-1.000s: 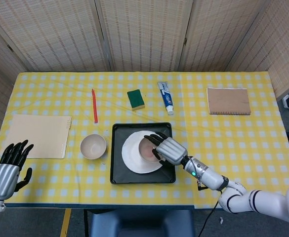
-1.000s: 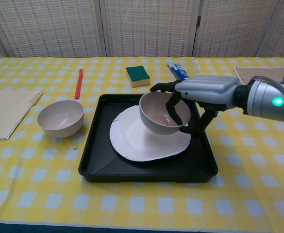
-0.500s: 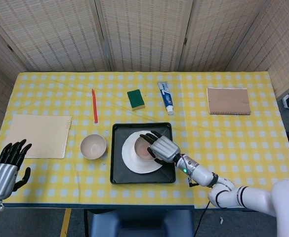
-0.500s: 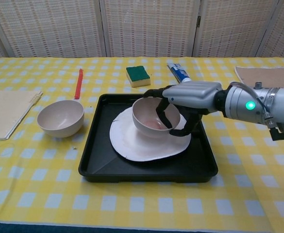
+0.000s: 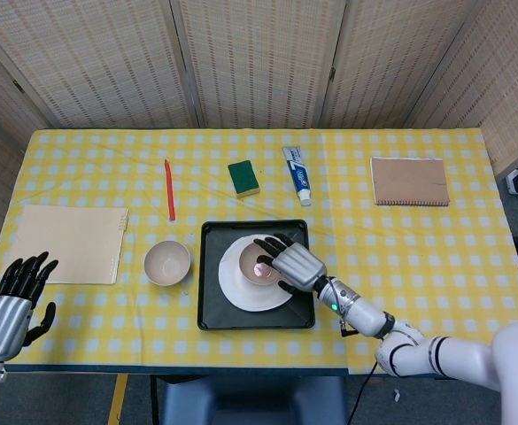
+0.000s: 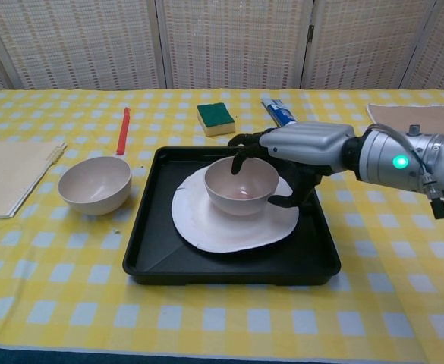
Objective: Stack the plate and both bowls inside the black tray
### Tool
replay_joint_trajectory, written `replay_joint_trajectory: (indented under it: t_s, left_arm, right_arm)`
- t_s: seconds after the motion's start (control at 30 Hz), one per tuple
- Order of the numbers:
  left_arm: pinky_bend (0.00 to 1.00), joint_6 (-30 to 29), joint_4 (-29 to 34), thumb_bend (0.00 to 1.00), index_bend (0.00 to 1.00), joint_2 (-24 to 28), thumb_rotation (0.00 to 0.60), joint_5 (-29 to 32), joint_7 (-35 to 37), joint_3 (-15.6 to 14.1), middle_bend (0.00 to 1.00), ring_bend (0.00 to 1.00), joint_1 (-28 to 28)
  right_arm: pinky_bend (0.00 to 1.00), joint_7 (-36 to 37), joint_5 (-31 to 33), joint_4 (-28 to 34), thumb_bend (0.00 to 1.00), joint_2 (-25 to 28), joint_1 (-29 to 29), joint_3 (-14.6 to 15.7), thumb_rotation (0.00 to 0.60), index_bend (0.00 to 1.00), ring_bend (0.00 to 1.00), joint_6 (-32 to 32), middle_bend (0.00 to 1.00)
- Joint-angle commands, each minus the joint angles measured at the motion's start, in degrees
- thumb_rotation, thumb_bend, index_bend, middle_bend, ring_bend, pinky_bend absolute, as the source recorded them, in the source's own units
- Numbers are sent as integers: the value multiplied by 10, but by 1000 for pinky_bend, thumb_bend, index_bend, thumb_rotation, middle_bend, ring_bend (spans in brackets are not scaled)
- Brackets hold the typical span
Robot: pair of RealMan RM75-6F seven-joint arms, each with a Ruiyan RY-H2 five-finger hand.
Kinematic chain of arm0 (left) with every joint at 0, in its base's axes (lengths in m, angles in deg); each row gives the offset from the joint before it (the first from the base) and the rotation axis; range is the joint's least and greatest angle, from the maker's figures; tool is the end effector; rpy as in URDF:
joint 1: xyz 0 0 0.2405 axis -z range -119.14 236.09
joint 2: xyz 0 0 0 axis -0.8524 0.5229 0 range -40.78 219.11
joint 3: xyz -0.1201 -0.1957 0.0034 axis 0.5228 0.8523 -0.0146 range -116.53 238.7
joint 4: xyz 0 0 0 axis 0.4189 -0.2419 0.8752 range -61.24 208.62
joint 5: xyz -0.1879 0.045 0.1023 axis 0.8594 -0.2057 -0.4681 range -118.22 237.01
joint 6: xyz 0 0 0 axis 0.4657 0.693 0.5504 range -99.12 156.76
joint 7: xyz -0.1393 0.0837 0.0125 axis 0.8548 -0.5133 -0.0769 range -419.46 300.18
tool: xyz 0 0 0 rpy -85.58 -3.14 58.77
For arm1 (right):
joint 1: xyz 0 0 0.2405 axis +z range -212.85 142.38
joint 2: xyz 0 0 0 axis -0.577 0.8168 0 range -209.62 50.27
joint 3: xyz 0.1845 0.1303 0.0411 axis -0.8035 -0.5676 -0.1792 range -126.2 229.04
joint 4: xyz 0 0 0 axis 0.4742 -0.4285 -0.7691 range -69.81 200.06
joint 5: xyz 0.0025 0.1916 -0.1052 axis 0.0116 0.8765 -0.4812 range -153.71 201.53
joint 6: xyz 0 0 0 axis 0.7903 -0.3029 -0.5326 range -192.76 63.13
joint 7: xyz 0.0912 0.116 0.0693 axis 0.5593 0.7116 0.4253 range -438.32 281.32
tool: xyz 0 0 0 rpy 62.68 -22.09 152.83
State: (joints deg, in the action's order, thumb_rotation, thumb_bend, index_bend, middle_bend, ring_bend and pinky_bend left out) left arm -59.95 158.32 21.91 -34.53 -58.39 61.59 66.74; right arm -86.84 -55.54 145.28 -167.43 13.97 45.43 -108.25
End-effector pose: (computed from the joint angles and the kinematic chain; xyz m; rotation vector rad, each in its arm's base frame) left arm -0.2792 0.2069 0.1296 -1.5371 -0.7464 -0.9906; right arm -0.0998 -0.3359 -0.0624 2.2535 -0.7976 0.8837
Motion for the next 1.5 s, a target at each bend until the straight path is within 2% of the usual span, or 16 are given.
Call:
replay_joint_trajectory:
  t_s: [0.03, 0.23, 0.33, 0.43, 0.57, 0.67, 0.83, 1.0, 1.1, 1.27, 1.37, 1.5]
  left_arm:
    - [0, 6, -1, 591, 0, 0, 600, 3, -1, 0, 0, 0, 2]
    - [0, 24, 0, 591, 0, -4, 600, 8, -7, -1, 0, 0, 9]
    - [0, 13, -1, 591, 0, -4, 600, -3, -3, -2, 0, 0, 8]
    - [0, 3, -7, 591, 0, -7, 600, -7, 2, 1, 0, 0, 7]
    - [0, 12, -11, 591, 0, -11, 600, -3, 0, 1, 0, 0, 10]
    - [0, 15, -16, 591, 0, -19, 600, -9, -5, 0, 0, 0, 15]
    - [0, 24, -27, 590, 0, -32, 600, -15, -9, -4, 0, 0, 21]
    - [0, 21, -36, 588, 0, -42, 600, -24, -15, -2, 3, 0, 27]
    - [17, 9, -57, 545, 21, -54, 600, -44, -2, -6, 31, 0, 31]
    - [119, 7, -74, 505, 56, -66, 600, -42, 6, -3, 61, 20, 35]
    - [226, 5, -93, 504, 89, -79, 600, -44, 15, 1, 118, 83, 41]
    - [330, 46, -80, 497, 87, -70, 600, -35, -3, -4, 157, 138, 55]
  right_arm:
    - [0, 21, -26, 28, 438, 24, -25, 9, 600, 132, 0, -50, 0]
    - [0, 64, -62, 52, 403, 61, -61, 33, 600, 79, 0, -104, 0]
    - [0, 63, -110, 59, 400, 91, -109, 57, 600, 68, 0, -197, 0]
    - [0, 52, -137, 39, 400, 110, -162, 81, 600, 63, 0, -277, 0]
    - [0, 47, -139, 24, 400, 137, -237, 100, 600, 42, 0, -372, 0]
    - [0, 59, -123, 10, 400, 142, -287, 106, 600, 26, 0, -420, 0]
    - [0, 81, -93, -2, 400, 153, -340, 111, 600, 4, 0, -447, 0]
    - [0, 112, -83, 9, 400, 183, -350, 95, 600, 4, 0, -446, 0]
    - [0, 120, -92, 14, 400, 192, -357, 90, 600, 4, 0, -457, 0]
    - [0, 124, -104, 21, 400, 200, -363, 88, 600, 4, 0, -455, 0]
    - [0, 131, -113, 26, 401, 204, -364, 87, 600, 4, 0, -454, 0]
    - [0, 142, -125, 27, 400, 208, -369, 83, 600, 4, 0, -461, 0]
